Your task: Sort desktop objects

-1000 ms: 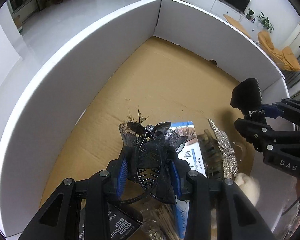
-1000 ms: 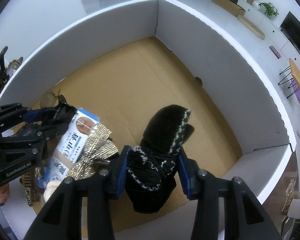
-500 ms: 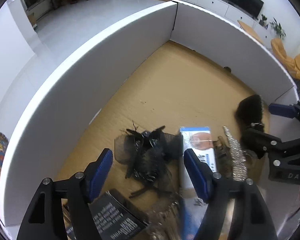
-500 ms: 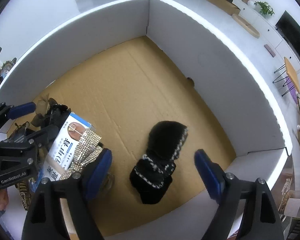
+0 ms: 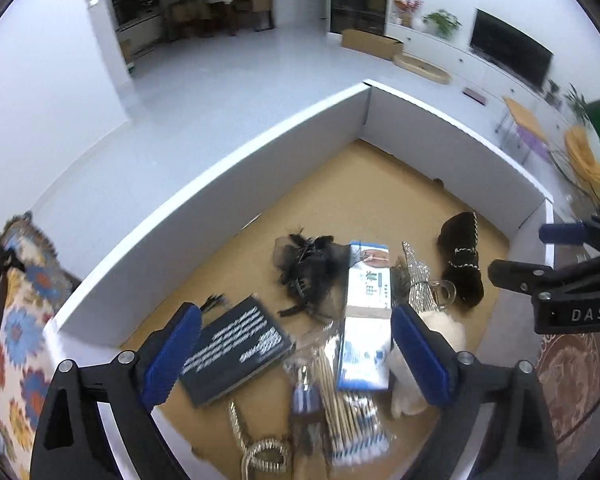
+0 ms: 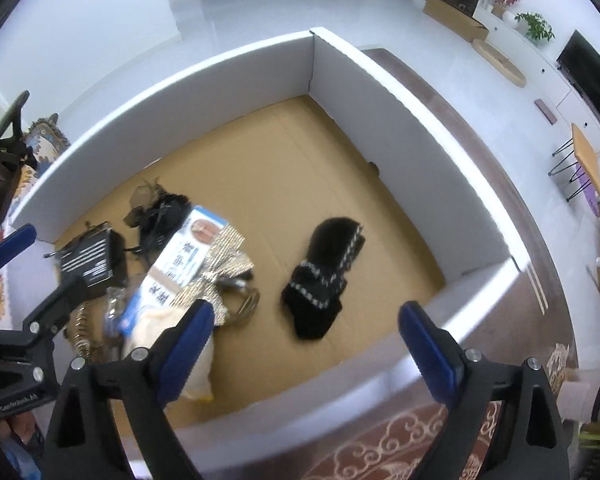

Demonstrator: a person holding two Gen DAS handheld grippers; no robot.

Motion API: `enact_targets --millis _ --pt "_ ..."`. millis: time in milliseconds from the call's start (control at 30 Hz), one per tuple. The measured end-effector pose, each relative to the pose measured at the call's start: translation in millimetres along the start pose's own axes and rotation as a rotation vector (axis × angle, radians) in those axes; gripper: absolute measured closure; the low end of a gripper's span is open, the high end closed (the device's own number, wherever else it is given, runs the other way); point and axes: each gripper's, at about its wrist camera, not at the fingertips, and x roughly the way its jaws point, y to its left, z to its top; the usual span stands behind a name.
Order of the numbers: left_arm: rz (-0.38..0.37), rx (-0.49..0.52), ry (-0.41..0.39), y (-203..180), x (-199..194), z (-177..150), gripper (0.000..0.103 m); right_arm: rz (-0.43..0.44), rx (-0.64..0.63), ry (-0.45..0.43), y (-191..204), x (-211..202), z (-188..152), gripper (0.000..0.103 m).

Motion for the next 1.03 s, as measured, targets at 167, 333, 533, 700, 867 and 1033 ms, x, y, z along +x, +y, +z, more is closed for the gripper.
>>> enact_targets --millis 167,333,533,700,867,1033 --pt "0.018 -0.030 0.023 5.4 -18.8 -6.5 0.006 0.028 -0.022 -0.019 9.3 -24.6 -0.9 0.009" --pt "0.012 -0.090 0.080 5.3 -23.9 -6.8 0.006 0.045 -0.028 -0.038 20.3 -37.7 1.7 0.009" --pt "0.004 -0.119 0.035 8.9 -52.7 -4.9 0.006 0.055 -0.044 -0.068 29.4 -57.7 -1.3 0.009" --pt "-0.006 -0.153 0.009 14.7 -68.3 0.4 0.006 0.047 -0.044 -0.069 30.8 -65.0 -1.6 0.009" --pt "-0.020 -0.154 0.013 13.0 -68.6 3.2 0.000 0.039 -0.049 -0.073 31.6 -65.2 -2.5 0.009" --pt "0.026 -0.155 -0.023 7.2 -72.8 1.0 0.000 0.037 -0.040 -0.078 28.4 -64.0 -1.2 0.009"
